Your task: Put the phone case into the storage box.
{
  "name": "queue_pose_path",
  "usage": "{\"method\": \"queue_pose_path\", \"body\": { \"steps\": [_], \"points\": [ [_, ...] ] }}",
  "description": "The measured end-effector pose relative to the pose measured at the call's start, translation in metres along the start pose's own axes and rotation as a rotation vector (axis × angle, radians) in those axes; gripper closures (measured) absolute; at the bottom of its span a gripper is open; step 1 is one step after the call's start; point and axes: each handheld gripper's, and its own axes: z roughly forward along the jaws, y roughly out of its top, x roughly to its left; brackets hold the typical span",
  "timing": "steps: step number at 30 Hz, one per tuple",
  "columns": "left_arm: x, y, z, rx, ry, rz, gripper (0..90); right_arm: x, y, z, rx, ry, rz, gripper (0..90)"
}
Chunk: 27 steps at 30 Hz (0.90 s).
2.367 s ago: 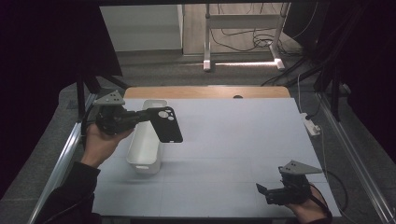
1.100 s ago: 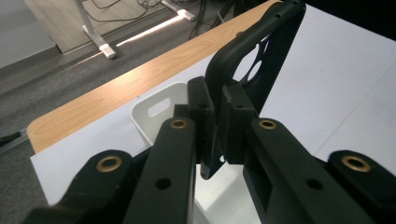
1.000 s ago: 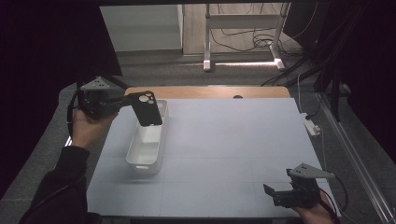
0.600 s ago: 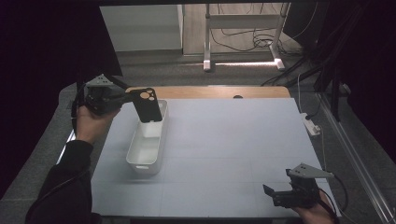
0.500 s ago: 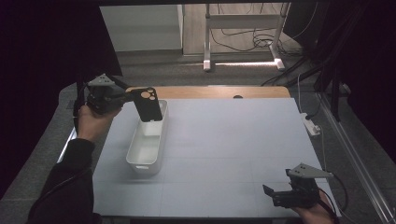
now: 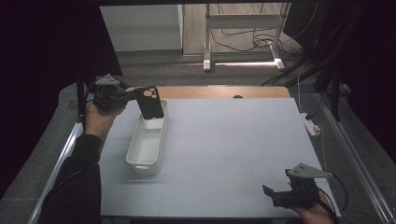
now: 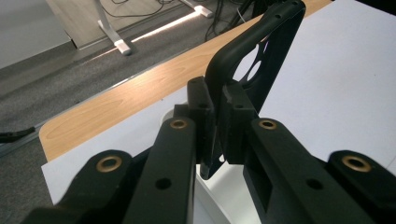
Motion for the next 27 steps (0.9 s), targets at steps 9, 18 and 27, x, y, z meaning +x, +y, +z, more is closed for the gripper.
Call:
{"method": "queue_pose_path", "body": {
  "steps": [9, 18, 27],
  "points": [
    [0.006, -0.001, 0.014, 0.004, 0.002, -0.006, 84.0, 0.000, 0.000, 0.001, 0.009, 0.000, -0.003, 0.5],
    [0.008, -0.002, 0.027, 0.006, 0.011, -0.001, 84.0, 0.000, 0.000, 0.001, 0.011, 0.003, -0.001, 0.5],
    [0.012, -0.007, 0.042, 0.008, 0.021, -0.005, 84.0, -0.001, 0.000, 0.001, 0.013, 0.005, 0.002, 0.5]
  ]
}}
